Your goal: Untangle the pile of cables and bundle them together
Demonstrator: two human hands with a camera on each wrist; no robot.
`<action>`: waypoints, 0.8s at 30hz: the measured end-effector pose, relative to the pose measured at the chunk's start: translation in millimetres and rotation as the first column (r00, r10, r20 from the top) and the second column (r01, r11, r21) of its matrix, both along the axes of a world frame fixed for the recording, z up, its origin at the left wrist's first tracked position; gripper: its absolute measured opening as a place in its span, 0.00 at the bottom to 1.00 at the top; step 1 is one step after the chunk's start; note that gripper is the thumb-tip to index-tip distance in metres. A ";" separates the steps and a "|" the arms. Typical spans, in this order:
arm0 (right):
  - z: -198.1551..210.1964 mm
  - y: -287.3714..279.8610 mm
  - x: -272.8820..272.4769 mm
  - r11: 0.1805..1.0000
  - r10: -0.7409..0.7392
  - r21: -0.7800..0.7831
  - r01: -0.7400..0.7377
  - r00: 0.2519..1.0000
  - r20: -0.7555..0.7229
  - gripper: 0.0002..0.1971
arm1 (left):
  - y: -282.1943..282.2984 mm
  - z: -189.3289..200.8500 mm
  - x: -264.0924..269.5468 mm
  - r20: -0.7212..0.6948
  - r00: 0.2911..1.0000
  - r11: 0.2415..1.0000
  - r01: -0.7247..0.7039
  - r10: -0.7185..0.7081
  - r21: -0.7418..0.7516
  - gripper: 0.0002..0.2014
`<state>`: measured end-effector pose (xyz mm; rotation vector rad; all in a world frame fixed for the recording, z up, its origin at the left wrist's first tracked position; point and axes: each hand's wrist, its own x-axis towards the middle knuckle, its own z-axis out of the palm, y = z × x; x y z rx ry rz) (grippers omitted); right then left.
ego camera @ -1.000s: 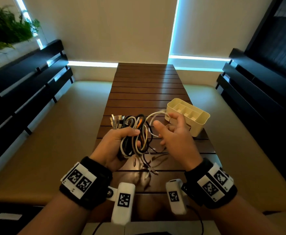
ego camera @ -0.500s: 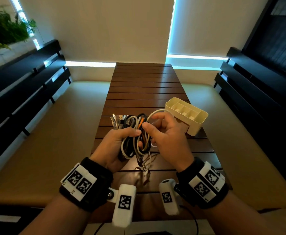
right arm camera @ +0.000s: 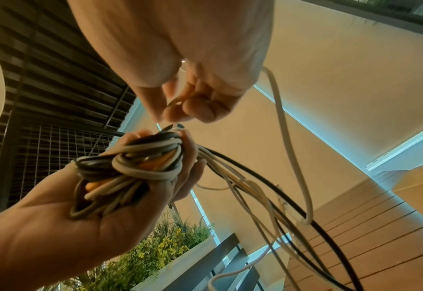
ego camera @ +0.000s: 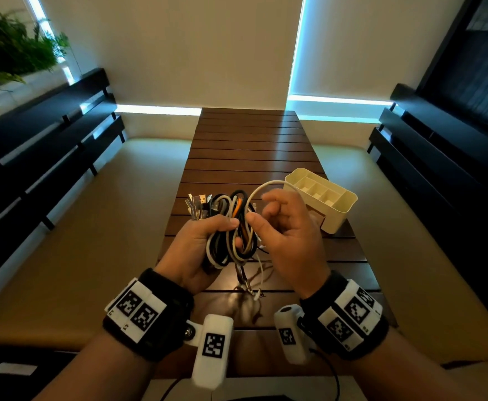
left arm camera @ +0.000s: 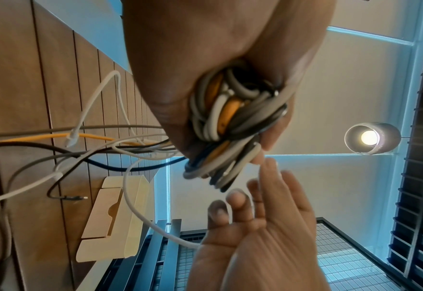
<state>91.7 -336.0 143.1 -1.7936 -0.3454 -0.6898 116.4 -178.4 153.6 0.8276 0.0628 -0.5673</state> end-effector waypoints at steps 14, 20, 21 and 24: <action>-8.7 -20.2 6.6 0.950 0.211 -0.120 -0.288 0.877 -0.433 0.41 | 3.2 -2.5 -5.1 0.127 0.990 0.995 0.053 -0.064 0.084 0.13; -11.2 -15.4 3.2 0.910 0.088 -0.346 -0.228 0.922 -0.377 0.44 | 0.1 -1.1 -7.2 0.146 0.987 0.995 0.053 -0.066 0.088 0.22; -9.6 -14.7 1.4 0.904 0.078 -0.365 -0.221 0.926 -0.369 0.44 | 0.4 -1.3 -7.8 0.148 0.987 0.995 0.052 -0.064 0.082 0.22; -4.0 -10.6 -3.7 0.882 0.045 -0.423 -0.205 0.932 -0.359 0.45 | 0.6 -3.1 -8.6 0.148 0.987 0.997 0.050 -0.059 0.063 0.24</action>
